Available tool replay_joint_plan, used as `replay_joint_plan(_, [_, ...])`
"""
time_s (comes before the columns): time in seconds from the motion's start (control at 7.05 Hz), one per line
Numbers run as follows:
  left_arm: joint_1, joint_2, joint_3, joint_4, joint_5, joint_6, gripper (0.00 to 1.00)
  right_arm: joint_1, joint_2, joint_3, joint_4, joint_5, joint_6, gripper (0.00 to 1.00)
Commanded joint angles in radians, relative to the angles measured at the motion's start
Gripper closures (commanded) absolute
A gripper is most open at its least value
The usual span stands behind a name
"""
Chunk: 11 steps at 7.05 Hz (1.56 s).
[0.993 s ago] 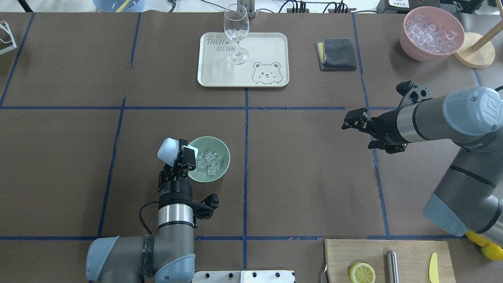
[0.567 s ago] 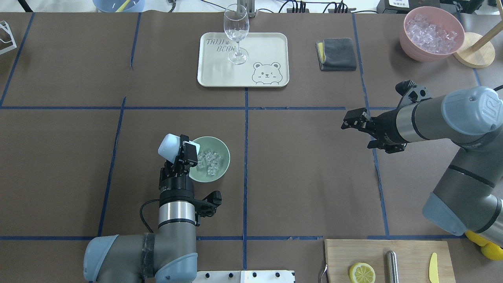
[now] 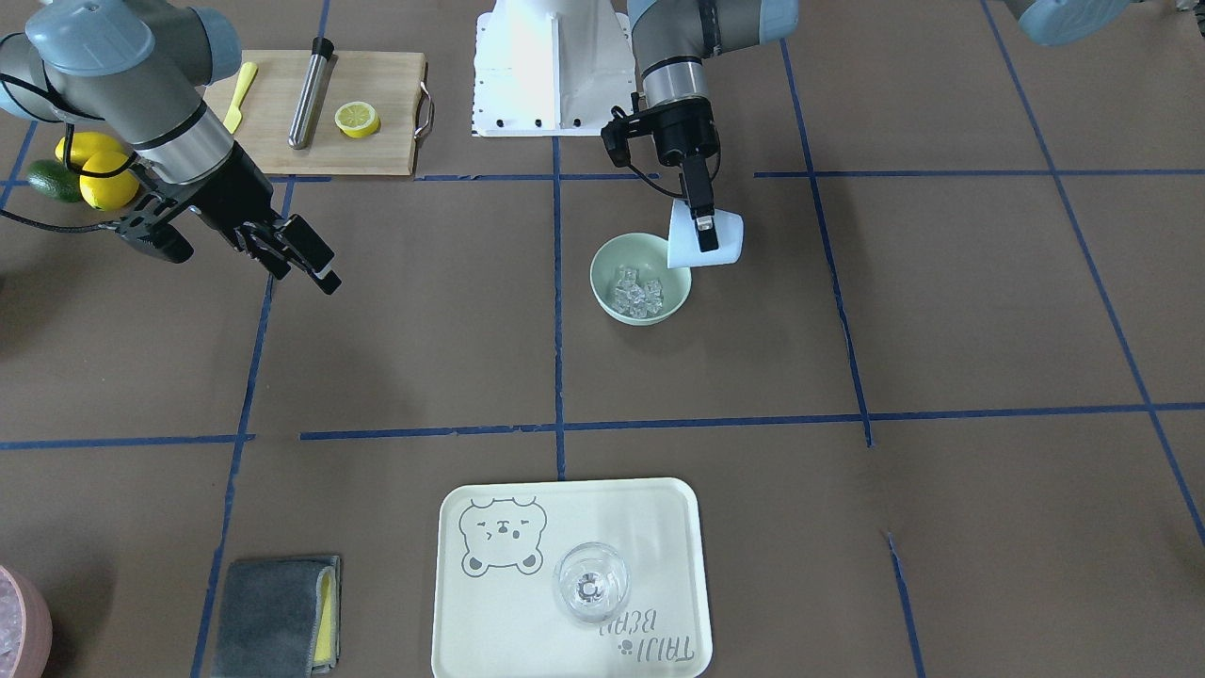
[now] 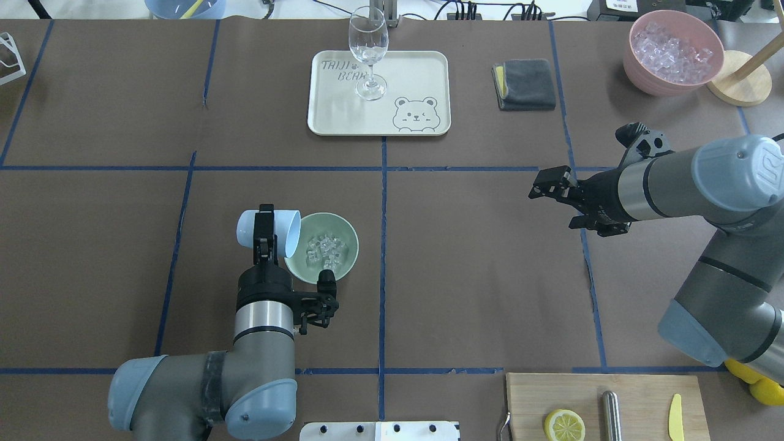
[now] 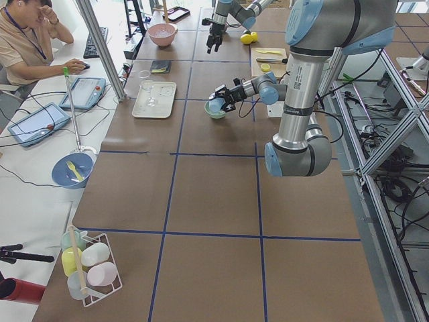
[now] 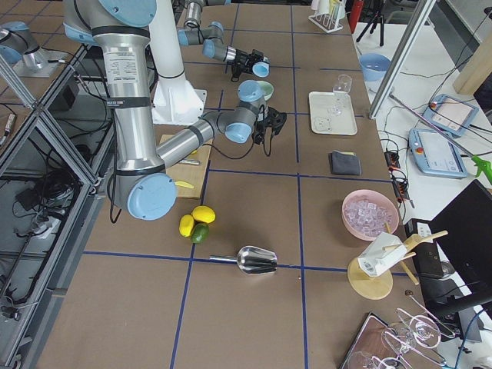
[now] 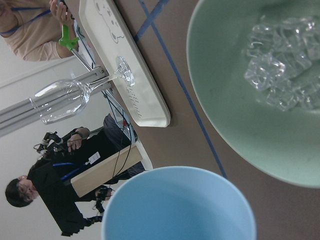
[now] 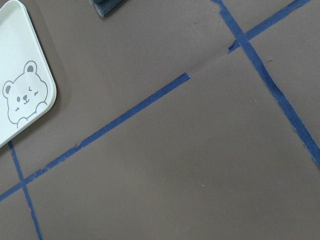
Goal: Pour ice into bowl
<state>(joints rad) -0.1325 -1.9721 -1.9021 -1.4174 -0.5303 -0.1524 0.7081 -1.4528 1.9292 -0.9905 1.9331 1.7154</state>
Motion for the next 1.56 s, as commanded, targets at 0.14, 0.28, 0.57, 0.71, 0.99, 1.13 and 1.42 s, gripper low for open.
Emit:
replay_joint_plan(0.14, [-0.016,0.117,-0.08,-0.002,-0.106,-0.752,1.0,0.001,0.005,-0.001,0.006,-0.002,-0.023,0.0])
replay_joint_plan(0.28, [-0.018,0.133,-0.083,-0.003,-0.105,-0.9,1.0,0.001,0.006,0.001,0.006,-0.003,-0.028,0.0])
replay_joint_plan(0.57, [-0.019,0.215,-0.097,-0.014,-0.099,-1.121,1.0,0.008,0.008,0.001,0.004,-0.005,-0.074,0.0])
replay_joint_plan(0.71, [-0.021,0.251,-0.088,-0.014,-0.099,-1.197,1.0,0.011,0.029,0.001,0.004,-0.003,-0.083,0.0])
replay_joint_plan(0.99, [-0.022,0.364,-0.048,-0.035,-0.039,-1.392,1.0,0.01,0.037,-0.001,0.004,-0.002,-0.085,0.0])
replay_joint_plan(1.13, [-0.024,0.38,-0.019,-0.102,-0.024,-1.435,1.0,0.007,0.042,-0.001,0.004,-0.002,-0.085,0.0])
replay_joint_plan(1.42, [-0.032,0.458,-0.012,-0.191,-0.017,-1.544,1.0,0.008,0.054,-0.001,0.003,0.001,-0.085,0.0])
